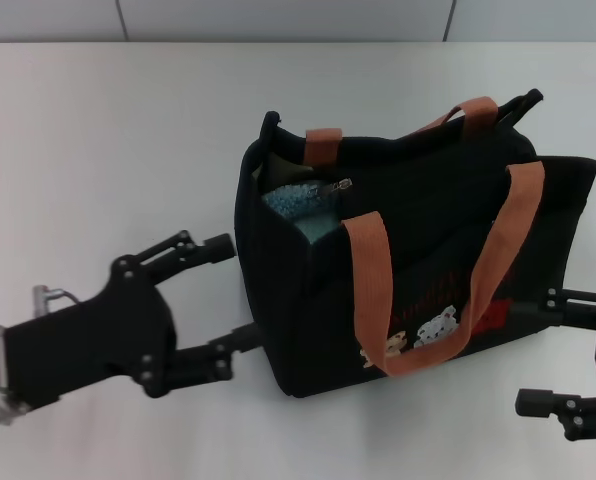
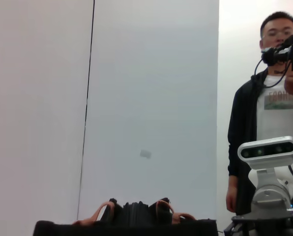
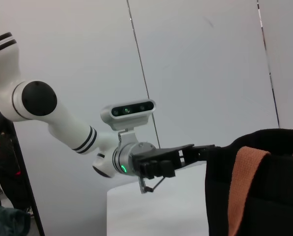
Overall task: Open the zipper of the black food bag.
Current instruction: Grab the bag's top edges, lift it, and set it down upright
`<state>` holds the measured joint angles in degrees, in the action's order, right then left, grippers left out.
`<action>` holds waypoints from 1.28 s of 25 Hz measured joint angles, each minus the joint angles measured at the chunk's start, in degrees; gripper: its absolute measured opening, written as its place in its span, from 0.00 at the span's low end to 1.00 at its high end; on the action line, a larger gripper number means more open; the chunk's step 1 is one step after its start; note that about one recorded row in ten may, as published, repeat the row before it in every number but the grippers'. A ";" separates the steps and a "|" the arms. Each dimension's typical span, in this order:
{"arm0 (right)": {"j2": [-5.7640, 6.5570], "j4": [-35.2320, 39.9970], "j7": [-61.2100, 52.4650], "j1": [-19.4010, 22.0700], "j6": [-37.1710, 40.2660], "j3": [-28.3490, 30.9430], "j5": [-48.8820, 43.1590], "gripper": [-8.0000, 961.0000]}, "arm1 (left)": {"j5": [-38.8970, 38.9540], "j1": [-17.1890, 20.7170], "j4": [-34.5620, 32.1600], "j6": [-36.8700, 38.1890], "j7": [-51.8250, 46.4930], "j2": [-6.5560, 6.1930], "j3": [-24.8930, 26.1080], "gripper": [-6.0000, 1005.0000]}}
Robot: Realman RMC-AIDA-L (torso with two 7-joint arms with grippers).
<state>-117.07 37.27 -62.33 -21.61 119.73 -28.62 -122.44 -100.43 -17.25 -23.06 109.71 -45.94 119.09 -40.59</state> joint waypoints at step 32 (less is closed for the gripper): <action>-0.44 -1.50 -0.41 0.17 -3.10 -0.03 -0.25 0.80 | 0.65 -7.90 28.67 -12.26 27.91 0.08 13.33 0.38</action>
<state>-117.50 35.77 -62.74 -21.44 116.63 -28.65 -122.70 -99.78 -25.15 5.61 97.45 -18.03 119.18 -27.26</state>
